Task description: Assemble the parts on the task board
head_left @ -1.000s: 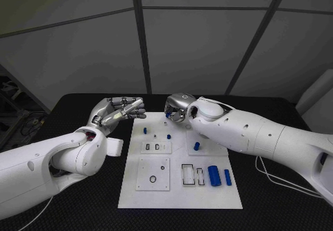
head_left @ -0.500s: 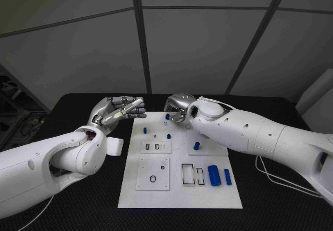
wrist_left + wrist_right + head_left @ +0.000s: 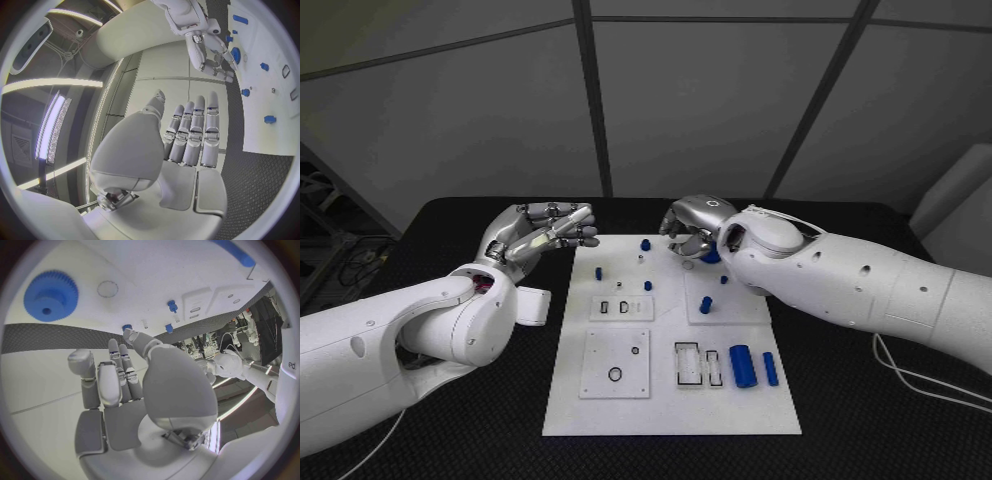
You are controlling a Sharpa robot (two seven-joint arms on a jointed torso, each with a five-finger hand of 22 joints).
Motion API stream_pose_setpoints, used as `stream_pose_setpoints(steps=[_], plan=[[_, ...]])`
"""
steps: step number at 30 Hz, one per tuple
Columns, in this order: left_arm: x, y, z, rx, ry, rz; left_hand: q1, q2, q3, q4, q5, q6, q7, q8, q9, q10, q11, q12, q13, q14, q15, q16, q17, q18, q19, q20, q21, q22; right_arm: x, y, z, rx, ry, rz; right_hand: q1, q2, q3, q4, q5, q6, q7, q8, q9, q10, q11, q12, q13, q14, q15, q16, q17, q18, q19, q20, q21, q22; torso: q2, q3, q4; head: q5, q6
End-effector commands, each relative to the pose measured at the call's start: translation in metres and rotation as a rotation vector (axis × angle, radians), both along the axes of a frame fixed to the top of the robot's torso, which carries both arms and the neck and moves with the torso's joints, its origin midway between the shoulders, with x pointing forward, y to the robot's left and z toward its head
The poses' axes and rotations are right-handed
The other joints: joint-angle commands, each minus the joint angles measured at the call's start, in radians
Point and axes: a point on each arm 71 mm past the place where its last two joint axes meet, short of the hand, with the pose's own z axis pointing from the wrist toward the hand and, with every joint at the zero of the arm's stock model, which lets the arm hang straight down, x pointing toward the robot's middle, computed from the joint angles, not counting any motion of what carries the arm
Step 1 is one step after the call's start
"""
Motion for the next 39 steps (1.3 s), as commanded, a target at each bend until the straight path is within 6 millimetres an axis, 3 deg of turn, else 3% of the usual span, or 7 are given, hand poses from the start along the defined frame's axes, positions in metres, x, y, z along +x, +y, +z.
stream_pose_setpoints(steps=[1,5,7,9,10,13,39], plan=[[0.000,0.000,0.002,-0.001,-0.010,-0.015,-0.007,-0.001,0.002,-0.006,-0.005,-0.005,0.005,-0.006,-0.001,-0.006,0.002,-0.003,-0.002,-0.002,0.007,-0.004,0.002,-0.013,-0.001,0.002,0.002,0.001,-0.003,-0.020,0.009,0.128,0.063,-0.063,-0.027,-0.013,-0.033,0.012,0.022,0.005,-0.012,0.003,0.002,0.112,-0.023,0.060,0.028,0.023,-0.023,0.014,0.017,0.003,0.022,-0.007,0.011,0.021,-0.003,0.0009,-0.0064,0.000,0.003],[0.001,0.000,0.001,0.001,-0.008,-0.014,-0.007,-0.001,0.002,-0.007,-0.005,-0.004,0.005,-0.006,-0.001,-0.006,0.002,-0.003,-0.001,-0.001,0.007,-0.004,0.002,-0.013,-0.001,0.002,0.002,0.001,-0.004,-0.048,0.008,0.142,0.143,-0.125,-0.028,-0.034,-0.132,0.040,0.044,-0.013,-0.045,0.004,0.003,0.183,-0.056,0.209,0.154,0.042,-0.065,0.050,0.085,-0.007,0.074,-0.049,0.032,0.070,-0.006,0.0031,-0.0118,-0.001,0.006],[0.001,0.000,0.001,0.000,-0.008,-0.015,-0.007,-0.001,0.002,-0.007,-0.005,-0.004,0.005,-0.006,-0.001,-0.006,0.002,-0.003,-0.001,-0.001,0.007,-0.004,0.002,-0.013,-0.001,0.002,0.002,0.001,-0.004,-0.060,0.007,0.143,0.174,-0.153,-0.029,-0.038,-0.182,0.056,0.055,-0.022,-0.045,0.006,0.004,0.190,-0.062,0.308,0.242,0.058,-0.062,0.091,0.170,-0.020,0.108,-0.049,0.052,0.114,-0.006,0.0037,-0.0127,-0.001,0.007],[0.002,0.000,0.001,0.000,-0.007,-0.016,-0.007,-0.001,0.002,-0.007,-0.005,-0.004,0.005,-0.006,-0.001,-0.006,0.002,-0.003,-0.001,-0.001,0.007,-0.004,0.002,-0.013,-0.001,0.002,0.002,0.001,-0.004,-0.069,0.006,0.142,0.197,-0.176,0.008,-0.012,-0.250,0.087,0.070,-0.033,-0.047,0.018,0.011,0.100,-0.059,0.560,0.512,0.062,-0.047,0.114,0.211,-0.019,0.127,-0.056,0.060,0.135,-0.005,0.0038,-0.0121,-0.003,0.009],[0.002,0.000,0.001,0.000,-0.007,-0.016,-0.007,-0.001,0.002,-0.007,-0.005,-0.004,0.005,-0.006,-0.001,-0.006,0.002,-0.003,-0.001,-0.001,0.007,-0.004,0.002,-0.013,-0.001,0.002,0.002,0.001,-0.004,-0.073,0.005,0.141,0.206,-0.186,0.007,-0.010,-0.269,0.104,0.070,-0.039,-0.034,0.022,0.013,0.126,-0.059,0.688,0.648,0.068,-0.056,0.128,0.243,-0.027,0.139,-0.044,0.069,0.153,-0.005,0.0043,-0.0123,-0.004,0.008],[0.002,-0.001,0.000,0.000,-0.007,-0.016,-0.007,-0.001,0.002,-0.007,-0.005,-0.004,0.005,-0.006,-0.001,-0.006,0.002,-0.003,-0.001,-0.001,0.007,-0.004,0.002,-0.013,-0.001,0.002,0.002,0.001,-0.002,-0.081,0.004,0.137,0.226,-0.207,0.030,-0.004,-0.302,0.137,0.076,-0.055,-0.034,0.034,0.018,0.130,-0.049,0.861,0.844,0.075,-0.048,0.149,0.290,-0.033,0.154,-0.035,0.081,0.180,-0.005,0.0054,-0.0127,-0.004,0.007],[0.004,-0.002,-0.001,0.000,-0.004,-0.018,-0.008,0.000,0.001,-0.008,-0.005,-0.004,0.004,-0.007,-0.001,-0.006,0.001,-0.003,-0.001,0.000,0.007,-0.005,0.003,-0.013,-0.002,0.002,0.002,0.002,0.018,-0.075,-0.011,0.078,0.320,-0.250,0.066,0.001,-0.348,0.197,0.088,-0.105,-0.019,0.043,0.022,0.147,-0.034,0.988,0.991,0.084,-0.033,0.171,0.342,-0.036,0.165,-0.024,0.094,0.204,-0.005,0.0029,-0.0106,-0.014,-0.005]])
